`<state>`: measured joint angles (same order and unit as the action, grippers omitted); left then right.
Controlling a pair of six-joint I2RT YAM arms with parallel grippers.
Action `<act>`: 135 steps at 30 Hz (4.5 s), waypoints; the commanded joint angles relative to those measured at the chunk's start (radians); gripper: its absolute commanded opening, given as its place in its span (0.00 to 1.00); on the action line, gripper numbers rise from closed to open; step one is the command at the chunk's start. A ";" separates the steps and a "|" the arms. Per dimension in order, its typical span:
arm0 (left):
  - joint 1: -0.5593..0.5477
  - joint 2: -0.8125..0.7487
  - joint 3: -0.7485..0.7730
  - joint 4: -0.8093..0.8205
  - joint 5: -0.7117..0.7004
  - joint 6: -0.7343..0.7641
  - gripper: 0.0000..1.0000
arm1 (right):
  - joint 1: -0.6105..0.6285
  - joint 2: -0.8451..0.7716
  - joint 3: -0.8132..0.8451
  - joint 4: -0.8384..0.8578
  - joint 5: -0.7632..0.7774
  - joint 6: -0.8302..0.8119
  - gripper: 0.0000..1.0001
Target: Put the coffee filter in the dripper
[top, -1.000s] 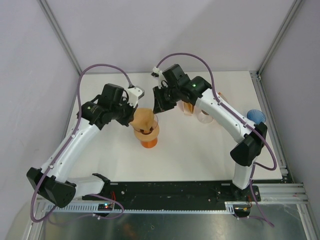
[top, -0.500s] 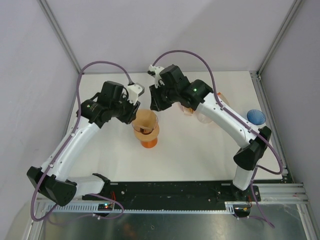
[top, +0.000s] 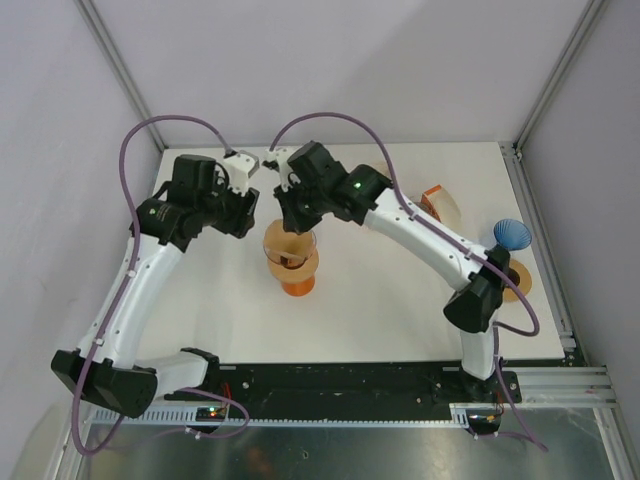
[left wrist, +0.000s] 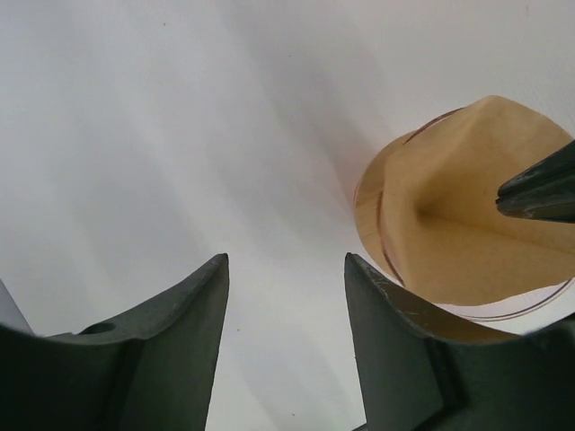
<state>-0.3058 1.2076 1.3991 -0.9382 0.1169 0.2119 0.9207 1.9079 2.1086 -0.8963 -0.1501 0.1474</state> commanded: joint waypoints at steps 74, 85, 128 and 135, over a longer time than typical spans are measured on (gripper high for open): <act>0.208 -0.081 -0.121 0.077 0.233 0.047 0.63 | 0.122 0.104 0.269 -0.198 0.303 -0.182 0.24; 0.204 -0.086 -0.121 0.078 0.231 0.048 0.63 | 0.088 -0.059 0.149 -0.122 0.275 -0.119 0.29; 0.206 -0.156 -0.257 0.264 0.237 0.011 0.80 | -0.841 -0.291 -0.490 0.073 -0.320 -0.755 0.61; 0.206 -0.135 -0.260 0.267 0.231 0.011 0.80 | -0.798 -0.163 -0.397 0.040 -0.216 -0.970 0.55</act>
<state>-0.1005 1.0771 1.1408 -0.7090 0.3447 0.2268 0.0921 1.7103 1.6638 -0.8104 -0.4332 -0.6357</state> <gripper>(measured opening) 0.799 0.544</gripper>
